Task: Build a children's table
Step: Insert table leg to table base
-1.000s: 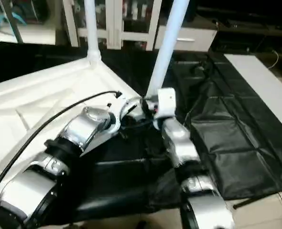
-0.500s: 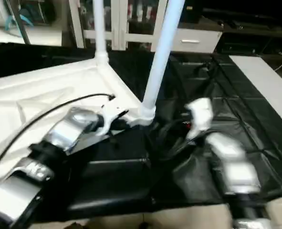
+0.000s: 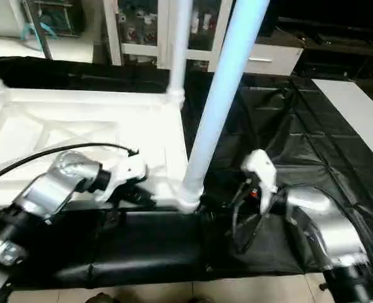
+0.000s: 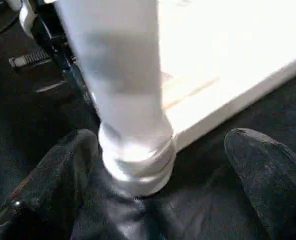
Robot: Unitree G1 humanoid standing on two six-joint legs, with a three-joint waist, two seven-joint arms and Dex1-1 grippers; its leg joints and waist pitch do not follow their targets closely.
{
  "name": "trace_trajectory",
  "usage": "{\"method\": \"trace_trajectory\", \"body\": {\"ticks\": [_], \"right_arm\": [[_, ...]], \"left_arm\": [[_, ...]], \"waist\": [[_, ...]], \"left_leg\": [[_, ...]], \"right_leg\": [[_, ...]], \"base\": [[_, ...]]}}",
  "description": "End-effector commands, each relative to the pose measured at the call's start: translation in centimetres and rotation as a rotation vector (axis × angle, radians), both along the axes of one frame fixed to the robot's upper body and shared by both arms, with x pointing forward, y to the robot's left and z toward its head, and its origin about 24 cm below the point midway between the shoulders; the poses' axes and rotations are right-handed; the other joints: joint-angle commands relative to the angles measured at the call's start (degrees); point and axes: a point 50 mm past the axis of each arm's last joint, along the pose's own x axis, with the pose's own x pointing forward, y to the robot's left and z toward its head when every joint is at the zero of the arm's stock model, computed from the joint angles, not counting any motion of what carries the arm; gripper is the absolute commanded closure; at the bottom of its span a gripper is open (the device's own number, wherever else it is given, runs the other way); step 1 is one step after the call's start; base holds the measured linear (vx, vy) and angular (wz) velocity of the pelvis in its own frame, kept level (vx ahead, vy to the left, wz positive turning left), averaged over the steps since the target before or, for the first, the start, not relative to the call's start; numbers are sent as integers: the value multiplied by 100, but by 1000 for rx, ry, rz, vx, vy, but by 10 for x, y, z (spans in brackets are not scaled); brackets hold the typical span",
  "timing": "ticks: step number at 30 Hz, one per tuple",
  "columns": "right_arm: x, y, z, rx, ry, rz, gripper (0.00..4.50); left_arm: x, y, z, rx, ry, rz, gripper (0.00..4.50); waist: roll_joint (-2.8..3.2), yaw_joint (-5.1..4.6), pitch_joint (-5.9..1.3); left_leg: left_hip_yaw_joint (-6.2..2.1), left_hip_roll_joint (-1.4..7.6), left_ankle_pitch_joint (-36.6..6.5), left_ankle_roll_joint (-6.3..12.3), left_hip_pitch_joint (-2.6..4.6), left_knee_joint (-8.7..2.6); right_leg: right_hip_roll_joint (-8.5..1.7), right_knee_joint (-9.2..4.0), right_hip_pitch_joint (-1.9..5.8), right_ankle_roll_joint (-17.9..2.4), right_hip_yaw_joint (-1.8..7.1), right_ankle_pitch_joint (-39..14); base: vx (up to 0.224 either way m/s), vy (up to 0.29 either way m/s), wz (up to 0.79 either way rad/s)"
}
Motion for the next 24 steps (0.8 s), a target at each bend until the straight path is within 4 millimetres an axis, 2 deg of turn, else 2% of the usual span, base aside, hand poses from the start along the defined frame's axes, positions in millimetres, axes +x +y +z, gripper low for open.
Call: {"method": "trace_trajectory", "body": {"ticks": [1, 3, 6, 12, 13, 15, 18, 21, 24], "right_arm": [[1, 3, 1, -27, -2, 54, 4], [1, 6, -1, -46, 7, 96, 4], [3, 9, -2, -60, 16, 129, 4], [17, 19, -8, -107, 15, 185, 4], [18, 20, -8, -108, 15, 185, 33], [20, 21, -9, -106, 18, 188, 33], [22, 26, -13, -105, 38, 228, 69], [23, 27, -16, -121, 43, 252, 81], [23, 28, -17, -127, 47, 279, 113]], "left_arm": [[-8, -10, -6, -5, 46, -76, 450], [-9, -10, -6, -2, 46, -79, 450], [-8, -11, -5, 0, 45, -82, 450], [-8, -14, -4, 4, 36, -87, 450], [-8, -14, -4, 4, 36, -87, 450], [-8, -14, -4, 4, 36, -87, 450], [-8, -15, -3, 10, 37, -93, 450], [-8, -14, -3, 14, 37, -94, 450], [-7, -14, -3, 17, 35, -93, 450]], "waist": [[13, -16, -398], [9, -10, -391], [2, -13, -413], [-12, -14, -427], [-7, -12, -428], [-4, -6, -425], [7, -12, -430], [26, -7, -431], [23, -11, -424]], "left_leg": [[8, 145, -1407, 208, 96, -384], [16, 144, -1438, 199, 108, -378], [1, 140, -1270, 192, 83, -374], [8, 133, -1062, 230, 77, -347], [9, 133, -1057, 228, 80, -345], [10, 136, -1050, 227, 85, -344], [1, 133, -1093, 220, 80, -344], [-2, 136, -1159, 197, 86, -345], [-10, 130, -1295, 155, 79, -344]], "right_leg": [[-234, -319, 295, -1047, 188, -1748], [-240, -328, 290, -1063, 194, -1768], [-245, -289, 329, -1096, 189, -1610], [-252, -244, 344, -1195, 188, -1403], [-251, -246, 345, -1208, 187, -1402], [-249, -239, 344, -1220, 189, -1372], [-251, -231, 356, -1253, 183, -1347], [-250, -234, 359, -1271, 181, -1340], [-252, -245, 365, -1246, 181, -1512]], "base": [[0, 0, 0], [0, 0, 0], [0, 0, 0], [0, 0, 0], [0, 0, 0], [0, 0, 0], [0, 0, 0], [0, 0, 0], [0, 0, 0]]}}
